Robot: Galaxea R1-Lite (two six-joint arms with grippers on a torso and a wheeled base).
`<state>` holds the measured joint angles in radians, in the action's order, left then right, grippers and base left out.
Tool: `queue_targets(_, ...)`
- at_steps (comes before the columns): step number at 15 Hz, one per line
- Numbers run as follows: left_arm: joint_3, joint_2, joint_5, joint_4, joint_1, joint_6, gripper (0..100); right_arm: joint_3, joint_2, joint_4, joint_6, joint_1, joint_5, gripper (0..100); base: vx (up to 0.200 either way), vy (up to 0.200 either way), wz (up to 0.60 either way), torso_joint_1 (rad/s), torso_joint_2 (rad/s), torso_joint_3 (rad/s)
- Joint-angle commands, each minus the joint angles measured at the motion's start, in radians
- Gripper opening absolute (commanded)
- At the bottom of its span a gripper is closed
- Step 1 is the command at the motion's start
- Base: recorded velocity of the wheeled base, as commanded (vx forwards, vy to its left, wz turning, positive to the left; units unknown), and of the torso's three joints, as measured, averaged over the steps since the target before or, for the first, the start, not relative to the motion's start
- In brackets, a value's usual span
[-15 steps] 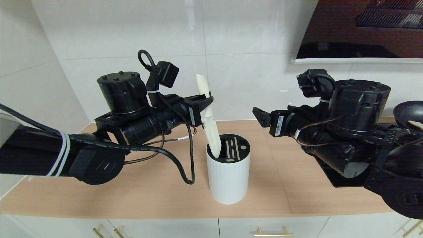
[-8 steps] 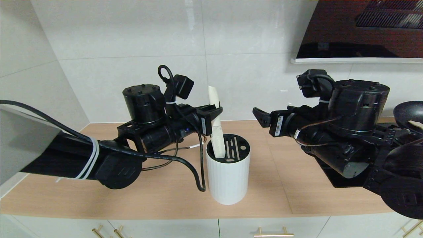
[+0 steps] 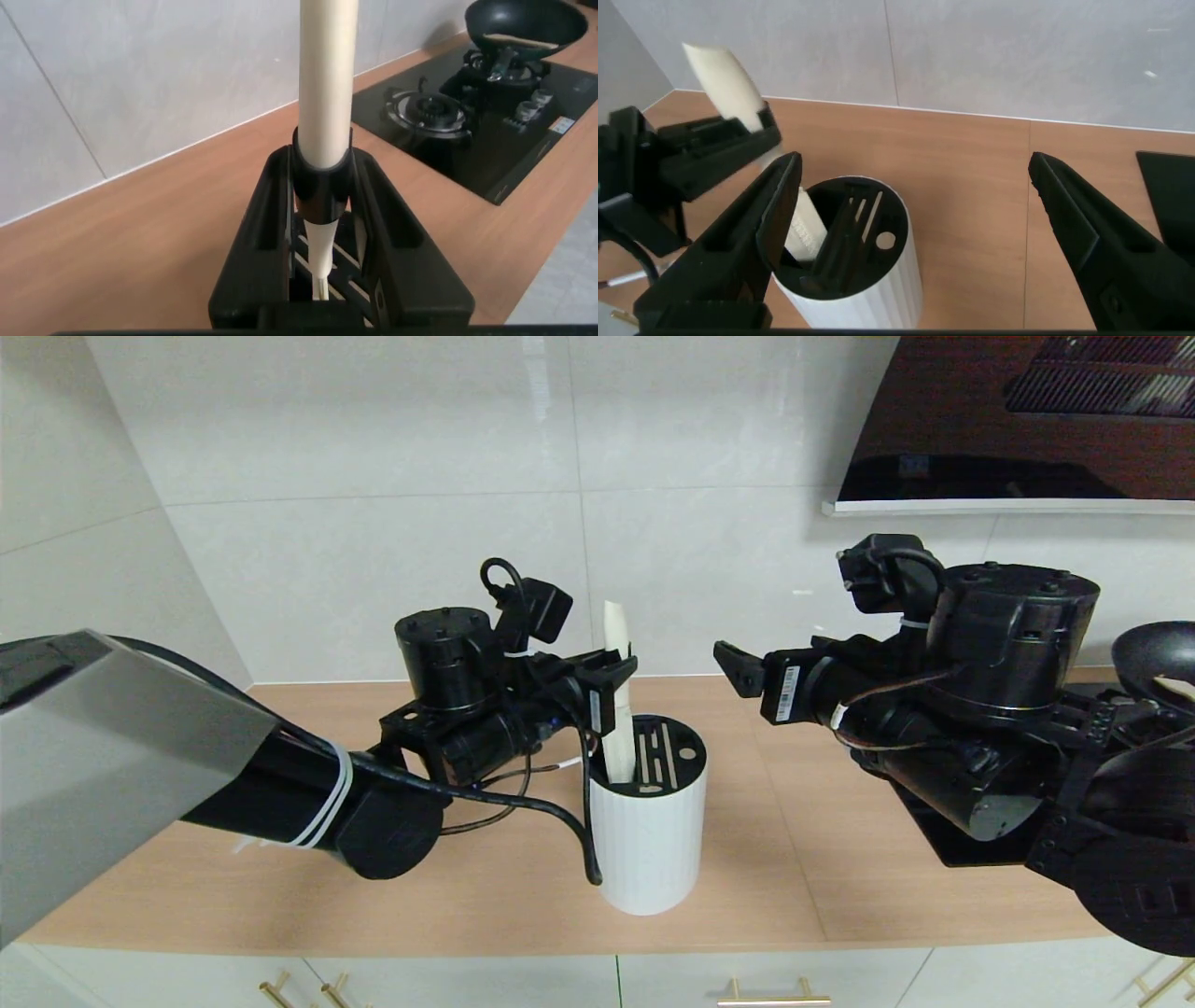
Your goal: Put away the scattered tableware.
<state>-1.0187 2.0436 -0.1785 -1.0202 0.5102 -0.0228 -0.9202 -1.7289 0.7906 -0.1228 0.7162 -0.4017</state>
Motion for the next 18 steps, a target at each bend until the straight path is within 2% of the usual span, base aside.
queue_targets(1, 0.000, 0.013, 0.001, 0.000, 0.002, 0.000, 0, 0.000, -0.001, 0.001, 0.000, 0.000, 0.000, 100, 0.000, 0.000, 0.00, 0.000, 0.00, 0.000)
queue_targets(4, 0.005, 0.030, 0.002, 0.000, 0.016, 0.000, 0, 0.001, -0.003, 0.001, 0.000, 0.000, 0.000, 100, 0.000, 0.000, 0.00, 0.000, 0.00, 0.000)
queue_targets(11, 0.048, 0.041, 0.051, -0.001, 0.051, 0.001, 0, 0.001, -0.008, 0.001, 0.000, 0.000, 0.000, 100, 0.000, 0.000, 0.00, 0.000, 0.00, 0.000)
queue_targets(18, 0.048, 0.052, 0.054, 0.000, 0.051, 0.001, 0, 0.003, -0.011, 0.001, 0.000, 0.000, 0.000, 100, 0.000, 0.000, 0.00, 0.000, 0.00, 0.000)
